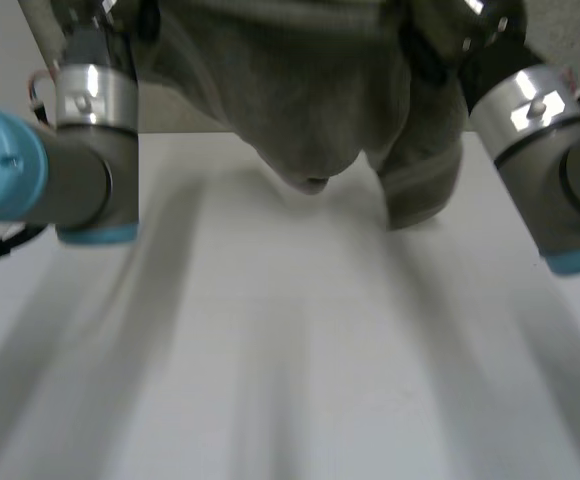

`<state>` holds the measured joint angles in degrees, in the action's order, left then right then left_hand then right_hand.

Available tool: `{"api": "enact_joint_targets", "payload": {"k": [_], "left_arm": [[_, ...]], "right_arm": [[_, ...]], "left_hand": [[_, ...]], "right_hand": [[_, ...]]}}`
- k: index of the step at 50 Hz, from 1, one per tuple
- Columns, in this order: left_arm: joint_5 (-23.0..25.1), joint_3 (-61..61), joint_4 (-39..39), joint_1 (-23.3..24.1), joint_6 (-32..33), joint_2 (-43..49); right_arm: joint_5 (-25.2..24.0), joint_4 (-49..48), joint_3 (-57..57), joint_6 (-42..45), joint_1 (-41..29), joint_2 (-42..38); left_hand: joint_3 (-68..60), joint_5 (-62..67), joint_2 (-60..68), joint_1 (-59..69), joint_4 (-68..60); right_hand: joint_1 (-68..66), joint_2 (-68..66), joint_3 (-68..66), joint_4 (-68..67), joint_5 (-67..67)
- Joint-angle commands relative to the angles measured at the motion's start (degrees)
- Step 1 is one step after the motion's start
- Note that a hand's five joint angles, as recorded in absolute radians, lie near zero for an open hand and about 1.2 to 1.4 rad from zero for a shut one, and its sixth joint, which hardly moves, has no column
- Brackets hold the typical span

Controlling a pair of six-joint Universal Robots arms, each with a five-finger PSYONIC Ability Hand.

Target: Fold the towel.

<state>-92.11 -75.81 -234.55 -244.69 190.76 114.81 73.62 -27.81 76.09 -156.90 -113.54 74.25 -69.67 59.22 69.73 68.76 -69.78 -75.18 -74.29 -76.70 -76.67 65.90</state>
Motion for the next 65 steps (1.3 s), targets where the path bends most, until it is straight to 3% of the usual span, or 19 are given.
{"api": "enact_joint_targets", "payload": {"k": [1, 3, 8, 18, 19, 20, 22, 23, 25, 29, 34, 44, 50, 65], "left_arm": [[5.36, -17.88, 1.99, -0.09, 0.40, -2.22], [6.58, -26.19, 1.99, -1.14, 0.57, -3.27], [6.77, -34.47, 3.13, -2.37, 0.84, -4.24], [6.41, -36.16, 6.91, -5.80, 5.49, -4.33], [6.15, -36.08, 6.91, -6.06, 5.50, -4.59], [6.15, -36.07, 6.91, -6.07, 5.50, -4.59], [6.06, -35.90, 6.91, -6.15, 5.50, -5.12], [6.06, -35.90, 6.91, -6.15, 5.41, -5.73], [5.97, -35.99, 6.91, -6.24, 5.23, -6.35], [6.06, -37.04, 7.09, -6.85, 5.15, -9.07], [6.68, -39.50, 7.09, -7.91, 5.23, -12.07], [6.68, -40.91, 7.09, -8.09, 5.15, -15.49], [6.76, -41.61, 7.09, -8.09, 5.15, -16.72], [6.85, -41.88, 7.09, -8.00, 5.15, -16.90]], "right_arm": [[-0.58, 15.59, 5.12, 3.53, -0.10, -0.95], [-0.67, 23.81, 7.92, 7.12, -0.10, -3.57], [-0.67, 31.66, 12.40, 13.01, -0.01, -9.19], [-1.11, 26.85, 17.51, 13.56, 0.87, -8.78], [-1.11, 26.49, 17.68, 12.60, 0.87, -7.47], [-1.11, 26.49, 17.69, 12.59, 0.87, -7.45], [-1.19, 26.32, 17.77, 9.35, 0.96, -4.83], [-1.19, 26.31, 17.77, 9.34, 0.96, -4.82], [-1.54, 26.49, 17.16, 5.58, 1.13, -2.72], [-2.07, 27.01, 16.02, 2.06, 2.96, -0.43], [-4.61, 28.59, 13.04, -1.38, 7.63, 2.30], [-12.27, 37.21, 2.57, 1.69, 11.06, -0.51], [-15.43, 42.21, -7.69, 9.66, 10.89, -10.51], [-14.03, 44.07, -28.97, 28.65, 5.44, -33.97]], "left_hand": [[-10.33, 10.78, 10.27, 11.24, -10.22], [-10.33, 10.78, 10.27, 11.24, -10.22], [-10.33, 10.78, 10.27, 11.24, -10.22], [-10.33, 10.78, 10.27, 11.24, -10.22], [-10.33, 10.78, 10.27, 11.24, -10.22], [-10.33, 10.78, 10.27, 11.24, -10.22], [-10.33, 10.78, 10.27, 11.24, -10.22], [-10.33, 10.78, 10.27, 11.24, -10.22], [-10.33, 10.78, 10.27, 11.24, -10.22], [-10.33, 10.78, 10.27, 11.24, -10.22], [-10.33, 10.78, 10.27, 11.24, -10.22], [-10.33, 10.78, 10.27, 11.24, -10.22], [-10.33, 10.78, 10.27, 11.24, -10.22], [-10.33, 10.78, 10.27, 11.24, -10.22]], "right_hand": [[-4.82, -5.71, -3.30, -3.33, 4.10], [-4.82, -5.71, -3.30, -3.33, 4.10], [-4.82, -5.71, -3.30, -3.33, 4.10], [-2.39, -3.27, -0.87, -0.89, 1.66], [6.13, 5.25, 7.65, 7.63, -6.85], [6.22, 5.33, 7.74, 7.71, -6.94], [36.17, 35.29, 37.69, 37.67, -36.89], [36.33, 35.44, 37.85, 37.82, -37.05], [56.26, 55.38, 57.78, 57.76, -56.98], [65.18, 64.29, 66.70, 66.67, -65.90], [65.18, 64.29, 66.70, 66.67, -65.90], [56.18, 55.29, 57.70, 57.67, -56.90], [55.50, 54.62, 57.02, 57.00, -56.22], [54.33, 53.45, 55.85, 55.83, -55.05]]}}
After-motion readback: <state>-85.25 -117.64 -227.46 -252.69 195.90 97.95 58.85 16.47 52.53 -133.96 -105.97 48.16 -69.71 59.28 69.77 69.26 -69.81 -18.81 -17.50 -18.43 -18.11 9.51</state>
